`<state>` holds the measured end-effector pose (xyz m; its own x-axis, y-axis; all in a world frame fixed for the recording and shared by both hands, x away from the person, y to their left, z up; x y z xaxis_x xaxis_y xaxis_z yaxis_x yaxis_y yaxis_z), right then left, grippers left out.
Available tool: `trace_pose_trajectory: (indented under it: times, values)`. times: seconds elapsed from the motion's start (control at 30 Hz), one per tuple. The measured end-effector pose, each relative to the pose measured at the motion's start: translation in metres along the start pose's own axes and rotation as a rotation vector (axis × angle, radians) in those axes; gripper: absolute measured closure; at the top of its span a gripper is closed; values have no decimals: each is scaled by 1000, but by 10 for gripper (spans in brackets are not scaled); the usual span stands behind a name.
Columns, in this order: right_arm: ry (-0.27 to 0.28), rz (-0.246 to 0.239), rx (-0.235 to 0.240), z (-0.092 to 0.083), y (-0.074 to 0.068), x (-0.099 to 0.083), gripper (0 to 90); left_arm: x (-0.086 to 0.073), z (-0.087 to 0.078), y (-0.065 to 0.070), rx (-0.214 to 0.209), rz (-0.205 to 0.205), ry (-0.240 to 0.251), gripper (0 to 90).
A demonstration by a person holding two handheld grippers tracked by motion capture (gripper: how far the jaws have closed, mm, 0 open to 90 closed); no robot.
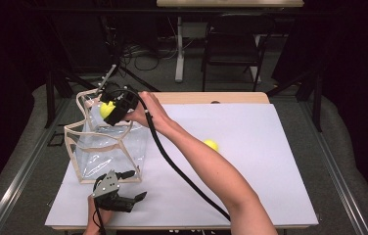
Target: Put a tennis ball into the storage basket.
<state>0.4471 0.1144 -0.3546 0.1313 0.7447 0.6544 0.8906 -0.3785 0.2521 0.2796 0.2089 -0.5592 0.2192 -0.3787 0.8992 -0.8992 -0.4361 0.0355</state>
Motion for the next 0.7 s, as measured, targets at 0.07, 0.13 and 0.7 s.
trace_pose_trajectory:
  times: [0.07,0.13,0.7]
  values:
    - [-5,-2,1,1,-1,-1,266,0,0,0,1,3,0,161]
    - [-8,-3,0,3,-2,-2,266,0,0,0,1,0,0,161]
    - [-38,1,3,8,-2,-6,265,0,0,0,-2,1,0,161]
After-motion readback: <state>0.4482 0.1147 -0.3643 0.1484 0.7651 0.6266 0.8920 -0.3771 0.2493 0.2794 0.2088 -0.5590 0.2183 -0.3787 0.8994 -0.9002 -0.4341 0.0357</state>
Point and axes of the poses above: each handheld gripper's, and its own axes: z roughly forward along the jaws, x roughly out of its top, y roughly to its right, the point moved 1 cm from there along z, roughly forward along the jaws, and after that the axes turned 7 degrees about -x, right-handed, at the moved point
